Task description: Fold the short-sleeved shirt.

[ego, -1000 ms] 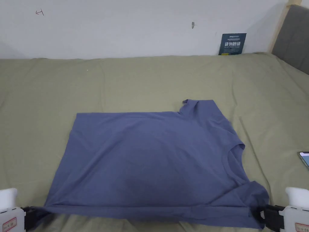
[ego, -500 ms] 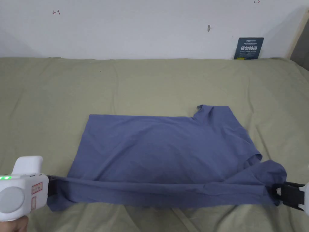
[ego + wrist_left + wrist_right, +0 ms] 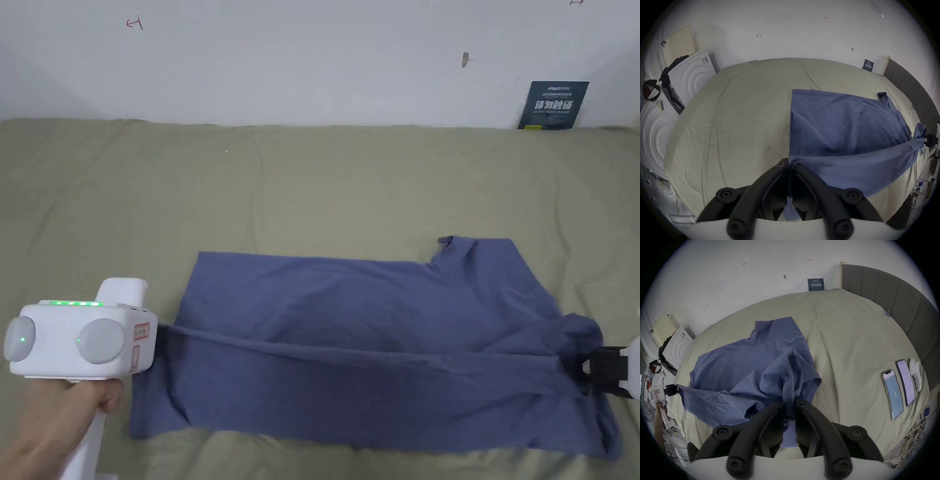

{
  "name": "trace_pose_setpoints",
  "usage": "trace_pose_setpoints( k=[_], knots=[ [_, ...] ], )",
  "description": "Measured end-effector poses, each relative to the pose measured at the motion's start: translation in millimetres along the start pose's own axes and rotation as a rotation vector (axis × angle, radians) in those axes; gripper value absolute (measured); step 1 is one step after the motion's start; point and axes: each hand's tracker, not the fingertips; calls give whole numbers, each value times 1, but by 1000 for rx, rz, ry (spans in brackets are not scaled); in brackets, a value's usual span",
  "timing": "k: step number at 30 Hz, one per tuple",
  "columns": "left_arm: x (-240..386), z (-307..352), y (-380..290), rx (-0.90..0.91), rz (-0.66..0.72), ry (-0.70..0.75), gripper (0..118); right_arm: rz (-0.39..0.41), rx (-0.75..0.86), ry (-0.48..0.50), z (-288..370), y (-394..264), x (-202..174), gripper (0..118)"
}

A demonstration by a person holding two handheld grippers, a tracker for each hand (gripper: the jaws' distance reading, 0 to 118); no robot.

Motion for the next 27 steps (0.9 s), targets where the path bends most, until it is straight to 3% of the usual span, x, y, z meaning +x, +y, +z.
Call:
trace_pose_setpoints(
  k=[6, 7, 9, 10, 13, 15, 17, 18, 19, 20, 21, 22, 24, 27],
  knots=[
    [-1, -40, 5, -58, 10, -44, 4, -47, -92, -24, -34, 0, -6, 15],
    [-1, -41, 5, -68, 16, -48, 30, -60, -93, -46, -40, 0, -2, 37],
    [-5, -50, 1, -94, 28, -39, 118, -76, -80, -44, -41, -4, 2, 104],
    [-12, -55, 0, 11, 45, -25, 114, -92, -72, -40, -38, -6, 3, 118],
    [-32, -59, -6, -49, 76, -20, 114, -111, -40, -33, -22, -9, 13, 118],
    [-19, 7, -13, -45, 92, -25, 114, -97, -1, -35, -3, -18, 18, 118],
    [-21, 33, -26, -39, 84, -30, 113, -82, 22, -3, 13, -29, 20, 104],
    [-33, 29, -32, -31, 75, -32, 111, -96, 44, 16, 21, -37, 19, 85],
    [-41, 29, -40, -27, 74, -34, 98, -100, 43, 22, 30, -46, 24, 42],
    [-44, 36, -47, -23, 83, -47, 66, -100, 41, 21, 33, -52, 23, 6],
    [-47, 42, -55, -15, 114, -98, 17, -101, 57, -7, 35, -62, 21, 0],
    [-51, 41, -64, -13, 151, -107, 1, -102, 68, -15, 38, -69, 20, 0],
    [-55, 43, -80, -24, 199, -88, 1, -89, 44, 24, 45, -80, 23, 0],
    [-50, 51, -91, -32, 196, -107, 1, -60, 34, 4, 46, -90, 21, 0]
  ],
)
